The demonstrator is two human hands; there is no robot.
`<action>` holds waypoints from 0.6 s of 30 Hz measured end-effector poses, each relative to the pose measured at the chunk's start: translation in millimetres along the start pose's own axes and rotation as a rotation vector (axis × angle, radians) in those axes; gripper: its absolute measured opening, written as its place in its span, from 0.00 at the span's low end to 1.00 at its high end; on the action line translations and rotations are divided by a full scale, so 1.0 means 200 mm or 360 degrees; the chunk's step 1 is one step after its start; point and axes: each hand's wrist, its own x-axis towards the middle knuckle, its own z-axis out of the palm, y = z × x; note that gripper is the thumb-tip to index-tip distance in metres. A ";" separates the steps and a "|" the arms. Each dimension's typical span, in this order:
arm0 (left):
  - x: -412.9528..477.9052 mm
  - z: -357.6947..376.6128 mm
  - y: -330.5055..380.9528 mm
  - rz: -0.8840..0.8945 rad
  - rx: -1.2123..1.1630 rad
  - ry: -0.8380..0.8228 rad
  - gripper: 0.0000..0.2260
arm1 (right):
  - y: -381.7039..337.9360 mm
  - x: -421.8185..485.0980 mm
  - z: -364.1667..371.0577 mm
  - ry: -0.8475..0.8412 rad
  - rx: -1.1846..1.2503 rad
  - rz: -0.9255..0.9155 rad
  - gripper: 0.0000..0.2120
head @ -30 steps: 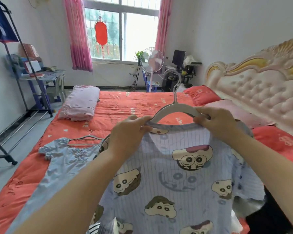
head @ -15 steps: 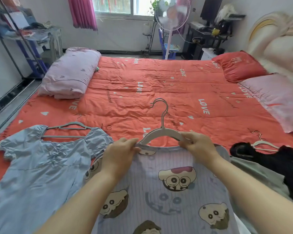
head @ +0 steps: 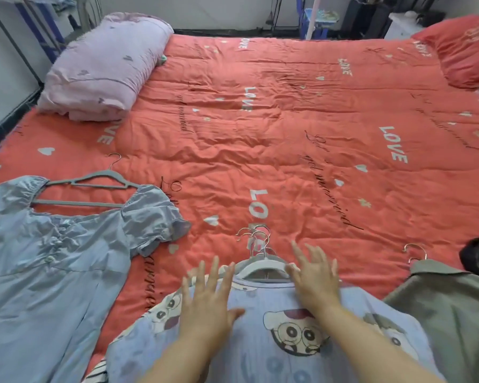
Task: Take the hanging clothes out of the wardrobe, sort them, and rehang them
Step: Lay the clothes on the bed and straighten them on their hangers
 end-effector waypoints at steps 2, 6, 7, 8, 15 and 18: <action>0.03 0.19 -0.03 0.0035 0.0036 0.0120 0.37 | 0.02 -0.03 0.16 -0.0080 -0.0103 -0.0018 0.33; 0.07 0.42 -0.10 0.0097 0.0037 0.0050 0.35 | 0.07 -0.04 0.35 0.0066 -0.0203 -0.0061 0.31; 0.08 0.45 -0.10 0.0117 0.0039 0.0094 0.33 | 0.08 -0.03 0.37 0.0094 -0.0236 -0.0063 0.29; 0.09 0.48 -0.11 0.0142 0.0039 0.0133 0.32 | 0.08 -0.02 0.38 0.0119 -0.0262 -0.0063 0.27; 0.11 0.53 -0.11 0.0034 0.0084 0.0012 0.33 | 0.08 -0.02 0.38 -0.0120 -0.0248 0.0025 0.34; 0.11 0.39 -0.07 0.0007 0.0234 -0.0028 0.45 | 0.07 -0.04 0.29 -0.0208 -0.0315 -0.0041 0.42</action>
